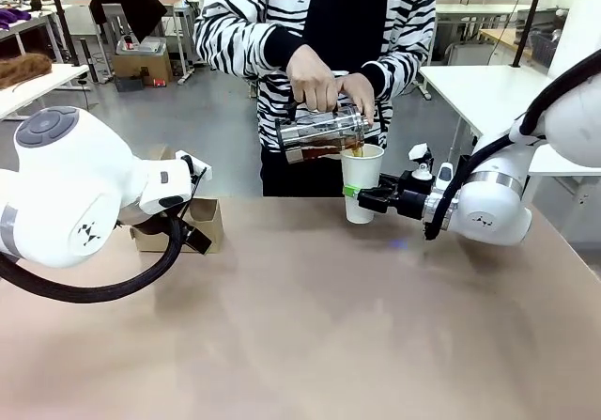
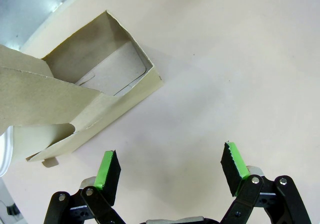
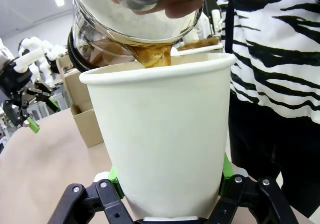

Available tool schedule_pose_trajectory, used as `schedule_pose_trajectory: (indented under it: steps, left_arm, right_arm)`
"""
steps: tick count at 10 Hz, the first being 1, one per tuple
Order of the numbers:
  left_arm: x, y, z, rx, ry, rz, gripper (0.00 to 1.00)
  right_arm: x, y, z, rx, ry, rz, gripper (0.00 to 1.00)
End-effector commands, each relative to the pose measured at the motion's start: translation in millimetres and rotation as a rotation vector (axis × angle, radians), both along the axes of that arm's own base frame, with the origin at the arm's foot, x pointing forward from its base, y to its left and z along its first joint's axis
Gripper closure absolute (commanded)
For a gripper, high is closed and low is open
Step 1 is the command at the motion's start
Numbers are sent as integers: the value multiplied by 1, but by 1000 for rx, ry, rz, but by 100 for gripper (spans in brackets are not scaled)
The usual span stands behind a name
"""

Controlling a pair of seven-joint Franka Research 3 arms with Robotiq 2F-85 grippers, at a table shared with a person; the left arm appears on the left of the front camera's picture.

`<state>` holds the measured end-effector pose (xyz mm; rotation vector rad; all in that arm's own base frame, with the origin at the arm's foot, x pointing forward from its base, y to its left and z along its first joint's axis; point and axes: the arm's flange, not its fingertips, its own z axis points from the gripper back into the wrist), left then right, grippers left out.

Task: Pour a drink into a cup and package it in a carrier.
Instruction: When a person places the Paper Cup Lid on the 600 ml Paper Cup , lift the 600 ml Paper Cup.

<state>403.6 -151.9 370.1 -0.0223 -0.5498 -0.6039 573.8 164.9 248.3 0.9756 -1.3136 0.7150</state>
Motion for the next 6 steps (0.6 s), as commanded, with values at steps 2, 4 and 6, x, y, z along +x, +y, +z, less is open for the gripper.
schedule_pose_trajectory:
  steps: [2,4,6]
  left_arm:
    - [0,0,0,-2,0,-1,0]
    - [0,0,0,-2,0,-1,0]
    - [0,0,0,-2,0,-1,0]
  right_arm:
    - [-1,3,2,15,-1,-13,20]
    - [-1,3,2,15,-1,-13,20]
    - [-1,3,2,15,-1,-13,20]
